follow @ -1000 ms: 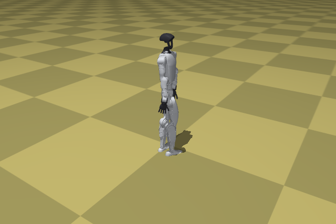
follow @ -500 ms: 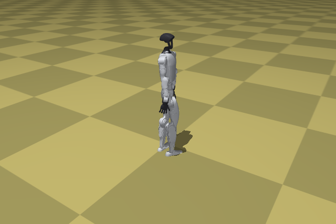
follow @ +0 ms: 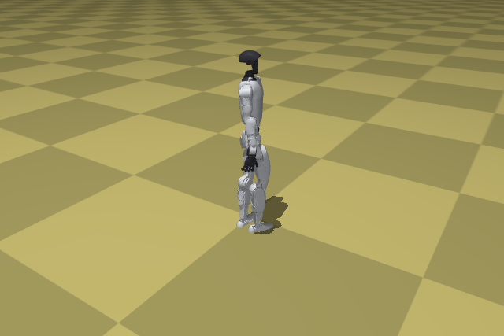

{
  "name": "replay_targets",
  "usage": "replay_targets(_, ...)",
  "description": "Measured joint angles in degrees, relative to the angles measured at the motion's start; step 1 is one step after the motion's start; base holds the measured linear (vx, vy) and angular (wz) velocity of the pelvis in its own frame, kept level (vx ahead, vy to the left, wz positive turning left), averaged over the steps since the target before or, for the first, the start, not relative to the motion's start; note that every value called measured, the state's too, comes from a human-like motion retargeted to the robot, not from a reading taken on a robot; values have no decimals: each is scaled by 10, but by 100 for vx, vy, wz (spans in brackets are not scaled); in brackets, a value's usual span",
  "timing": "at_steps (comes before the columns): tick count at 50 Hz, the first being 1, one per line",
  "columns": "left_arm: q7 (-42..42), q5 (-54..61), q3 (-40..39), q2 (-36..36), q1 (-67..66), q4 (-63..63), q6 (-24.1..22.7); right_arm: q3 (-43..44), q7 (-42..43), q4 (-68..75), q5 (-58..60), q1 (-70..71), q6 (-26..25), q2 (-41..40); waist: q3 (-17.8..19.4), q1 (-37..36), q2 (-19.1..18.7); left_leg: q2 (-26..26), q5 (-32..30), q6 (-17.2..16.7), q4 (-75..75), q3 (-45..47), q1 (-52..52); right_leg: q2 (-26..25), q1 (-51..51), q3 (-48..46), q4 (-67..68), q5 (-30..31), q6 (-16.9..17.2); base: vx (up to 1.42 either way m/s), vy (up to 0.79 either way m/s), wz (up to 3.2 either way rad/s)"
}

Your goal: In place motions

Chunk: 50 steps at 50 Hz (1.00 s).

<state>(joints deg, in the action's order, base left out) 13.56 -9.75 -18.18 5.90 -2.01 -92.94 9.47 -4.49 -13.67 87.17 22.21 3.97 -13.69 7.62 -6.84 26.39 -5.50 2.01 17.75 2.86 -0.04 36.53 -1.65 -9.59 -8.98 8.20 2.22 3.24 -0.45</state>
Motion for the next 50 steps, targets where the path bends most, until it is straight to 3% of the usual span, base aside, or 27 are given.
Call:
replay_targets(10,1,-5,10,1,2,-2,0,7,1,-4,17,-6,-6,4,-1,-21,4,-6,2,2,2,-1,-4,-5,0,-3,5,2,-10,0,0,0)
replay_targets(21,-1,-8,21,6,4,-3,0,25,-14,10,19,-20,-10,13,-3,-106,9,-4,6,-4,-1,63,-19,-10,25,63,-13,8,-6,0,1,-47)
replay_targets(31,1,-10,28,4,4,-5,1,36,-3,16,-16,-23,-1,15,0,-106,7,-12,3,0,-4,55,-18,-15,18,54,-7,11,-16,0,0,0)
replay_targets(50,2,-14,30,1,5,-4,0,15,9,6,27,-21,5,7,-3,-91,1,-17,-8,9,-9,26,-3,5,15,29,-3,-1,-3,0,0,5)
